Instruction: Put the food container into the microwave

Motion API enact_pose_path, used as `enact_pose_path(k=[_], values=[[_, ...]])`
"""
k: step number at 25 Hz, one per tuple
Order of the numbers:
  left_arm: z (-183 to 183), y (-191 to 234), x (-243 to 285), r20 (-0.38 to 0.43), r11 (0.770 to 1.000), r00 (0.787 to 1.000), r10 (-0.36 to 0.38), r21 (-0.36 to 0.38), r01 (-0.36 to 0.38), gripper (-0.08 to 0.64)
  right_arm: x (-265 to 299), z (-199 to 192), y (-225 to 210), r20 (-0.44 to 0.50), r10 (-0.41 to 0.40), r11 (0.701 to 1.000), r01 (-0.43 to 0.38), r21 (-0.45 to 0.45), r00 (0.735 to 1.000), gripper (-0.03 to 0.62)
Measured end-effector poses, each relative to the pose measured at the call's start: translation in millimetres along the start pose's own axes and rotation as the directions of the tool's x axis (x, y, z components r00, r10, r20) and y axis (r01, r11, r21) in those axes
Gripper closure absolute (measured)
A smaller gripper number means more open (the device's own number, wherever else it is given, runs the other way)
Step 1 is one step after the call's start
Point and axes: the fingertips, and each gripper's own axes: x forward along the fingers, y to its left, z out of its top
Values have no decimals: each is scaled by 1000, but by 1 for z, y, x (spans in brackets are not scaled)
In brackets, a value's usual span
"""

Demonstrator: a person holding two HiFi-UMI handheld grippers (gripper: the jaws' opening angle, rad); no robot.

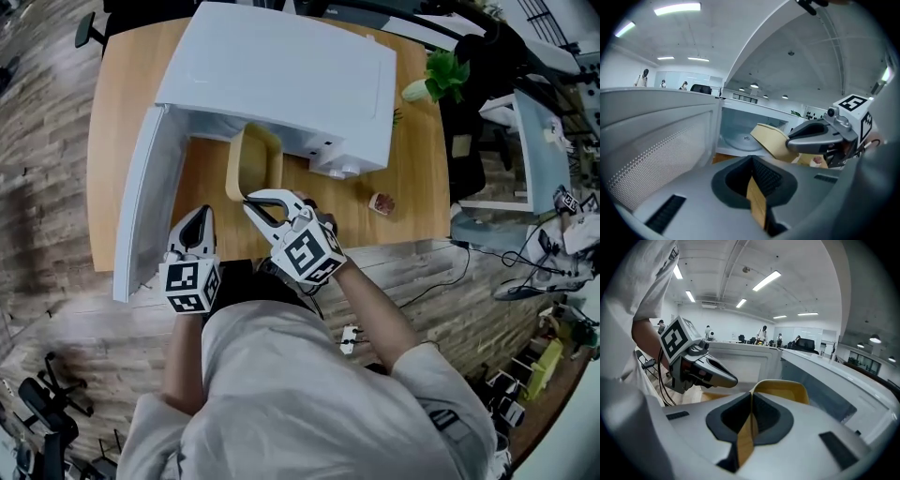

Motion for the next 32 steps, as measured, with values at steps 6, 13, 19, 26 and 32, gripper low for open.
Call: enact_pose_path(k=[6, 13, 19, 26, 32], values=[[-5, 10, 11, -22, 1000, 1000, -3, -2, 3, 548, 16, -7, -9, -33, 5, 1000, -5, -9, 999, 572], [-5, 16, 24, -35, 1000, 999, -23, -15, 23, 548, 33, -12, -18, -73, 12, 1000, -14, -28, 997, 571], [-2, 19, 30, -40, 999, 999, -30, -18, 29, 548, 38, -16, -24, -122, 21, 998, -27, -48, 992, 571], [-4, 26, 39, -43, 999, 999, -27, -27, 26, 548, 51, -23, -28, -182, 33, 993, -53, -106, 983, 569], [-5, 27, 47, -50, 998, 998, -40, -40, 38, 548, 58, -28, -33, -222, 38, 989, -69, -131, 974, 569]])
